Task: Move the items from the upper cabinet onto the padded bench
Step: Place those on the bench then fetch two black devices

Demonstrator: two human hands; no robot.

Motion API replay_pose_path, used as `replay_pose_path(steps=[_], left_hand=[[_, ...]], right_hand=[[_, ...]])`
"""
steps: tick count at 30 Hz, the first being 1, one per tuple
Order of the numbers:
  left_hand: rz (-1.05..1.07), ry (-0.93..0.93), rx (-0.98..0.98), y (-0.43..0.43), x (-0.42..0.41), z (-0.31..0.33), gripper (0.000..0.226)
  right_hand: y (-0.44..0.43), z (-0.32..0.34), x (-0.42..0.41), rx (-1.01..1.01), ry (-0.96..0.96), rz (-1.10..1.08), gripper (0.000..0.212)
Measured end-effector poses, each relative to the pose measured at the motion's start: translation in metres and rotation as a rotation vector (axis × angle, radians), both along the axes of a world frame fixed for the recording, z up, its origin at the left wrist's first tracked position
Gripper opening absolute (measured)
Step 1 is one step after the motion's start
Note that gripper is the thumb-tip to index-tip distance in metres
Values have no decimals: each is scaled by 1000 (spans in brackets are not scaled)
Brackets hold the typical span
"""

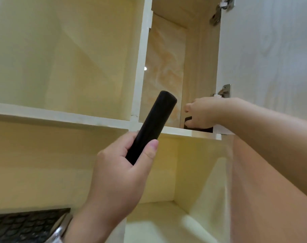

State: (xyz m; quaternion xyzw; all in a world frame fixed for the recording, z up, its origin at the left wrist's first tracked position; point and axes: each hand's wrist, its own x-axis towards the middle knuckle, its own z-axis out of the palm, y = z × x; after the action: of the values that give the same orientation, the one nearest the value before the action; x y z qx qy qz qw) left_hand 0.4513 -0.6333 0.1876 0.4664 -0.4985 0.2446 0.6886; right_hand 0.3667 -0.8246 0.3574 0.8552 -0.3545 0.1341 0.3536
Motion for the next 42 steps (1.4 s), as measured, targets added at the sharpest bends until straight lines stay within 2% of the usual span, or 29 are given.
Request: replay_pose_path(steps=[4, 8, 12, 16, 17, 21, 25, 30, 32, 35, 38, 42], left_hand=[[-10, -22, 12, 15, 8, -10, 19], [25, -58, 13, 21, 17, -14, 16], [18, -53, 36, 26, 19, -20, 17], [-37, -19, 57, 29, 19, -22, 21], [-42, -13, 61, 30, 18, -23, 20], [-25, 5, 83, 32, 15, -27, 16], [-22, 20, 108, 32, 6, -30, 16], [-31, 83, 108, 22, -15, -39, 17], [-46, 110, 120, 14, -25, -44, 23], [-51, 154, 162, 2, -40, -53, 24], [-74, 176, 203, -12, -51, -66, 25], [-162, 246, 270, -34, -69, -92, 27]], right_hand=[[2, 0, 17, 108, 109, -127, 41], [-4, -2, 24, 129, 43, -109, 33], [-3, -4, 23, 94, -10, -118, 9], [0, -6, 21, 76, -52, -105, 9], [-2, -7, 20, 56, -75, -81, 7], [-12, -15, 10, -46, -271, 148, 21], [-4, -29, -11, -125, -513, 391, 19], [6, -73, -48, -82, -814, 696, 15], [7, -97, -66, -3, -929, 782, 10], [10, -133, -89, 189, -1056, 842, 16], [15, -167, -106, 479, -1154, 876, 15], [15, -219, -121, 899, -1310, 951, 24]])
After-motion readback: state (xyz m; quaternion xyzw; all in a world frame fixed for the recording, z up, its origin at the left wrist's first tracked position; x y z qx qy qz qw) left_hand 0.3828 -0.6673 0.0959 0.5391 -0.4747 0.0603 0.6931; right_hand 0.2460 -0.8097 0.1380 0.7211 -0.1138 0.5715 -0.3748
